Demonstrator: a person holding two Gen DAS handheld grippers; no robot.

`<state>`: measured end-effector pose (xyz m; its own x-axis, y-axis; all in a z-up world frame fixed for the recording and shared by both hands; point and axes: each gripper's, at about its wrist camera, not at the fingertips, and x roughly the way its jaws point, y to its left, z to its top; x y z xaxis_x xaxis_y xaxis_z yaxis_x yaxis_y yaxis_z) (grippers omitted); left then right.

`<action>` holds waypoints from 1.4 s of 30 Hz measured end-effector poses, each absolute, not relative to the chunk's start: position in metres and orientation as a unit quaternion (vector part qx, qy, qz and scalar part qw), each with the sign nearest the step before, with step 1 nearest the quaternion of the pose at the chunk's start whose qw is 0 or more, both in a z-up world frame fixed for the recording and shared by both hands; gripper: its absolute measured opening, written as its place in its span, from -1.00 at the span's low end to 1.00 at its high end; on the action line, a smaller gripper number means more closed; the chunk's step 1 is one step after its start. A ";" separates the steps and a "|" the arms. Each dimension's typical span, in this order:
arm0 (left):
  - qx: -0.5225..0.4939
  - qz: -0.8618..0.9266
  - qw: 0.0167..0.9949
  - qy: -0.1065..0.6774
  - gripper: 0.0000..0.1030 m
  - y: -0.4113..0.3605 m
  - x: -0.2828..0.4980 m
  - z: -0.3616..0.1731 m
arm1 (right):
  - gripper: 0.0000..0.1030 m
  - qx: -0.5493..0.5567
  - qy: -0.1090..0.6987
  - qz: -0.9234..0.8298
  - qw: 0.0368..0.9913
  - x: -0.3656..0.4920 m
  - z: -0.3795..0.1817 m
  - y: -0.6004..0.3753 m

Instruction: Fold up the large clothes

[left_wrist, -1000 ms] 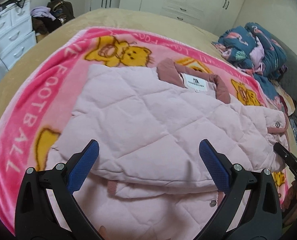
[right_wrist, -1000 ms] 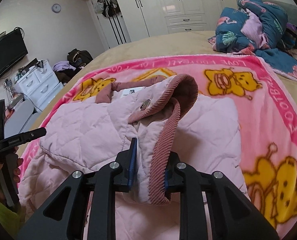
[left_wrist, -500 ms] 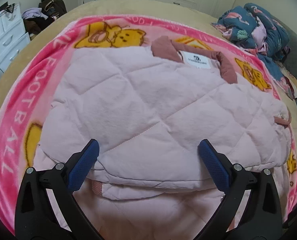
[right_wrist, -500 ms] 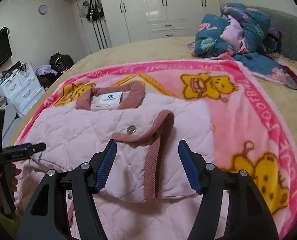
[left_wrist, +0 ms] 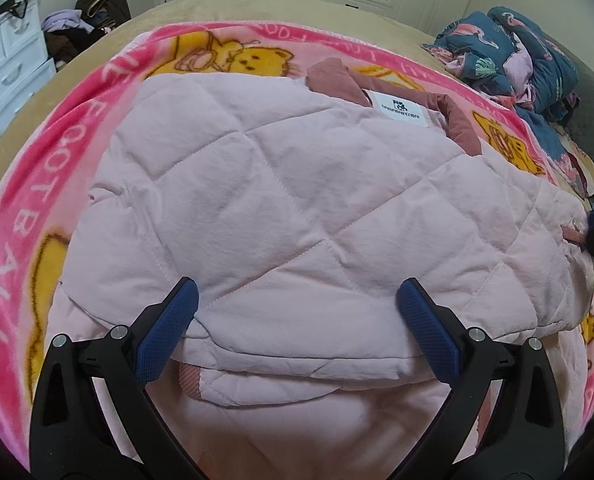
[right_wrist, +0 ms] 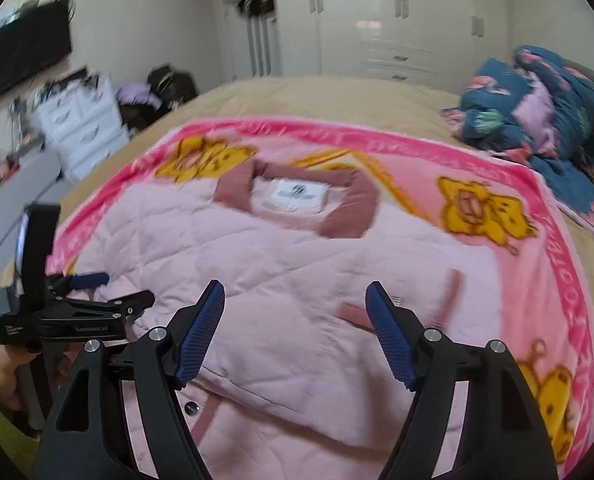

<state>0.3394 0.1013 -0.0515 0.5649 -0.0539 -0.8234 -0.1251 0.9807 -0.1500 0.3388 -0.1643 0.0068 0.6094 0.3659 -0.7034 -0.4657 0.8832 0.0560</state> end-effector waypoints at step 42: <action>-0.143 -0.005 0.886 0.441 0.83 0.102 0.296 0.005 | 0.92 0.017 0.400 0.214 0.891 0.305 0.005 -0.186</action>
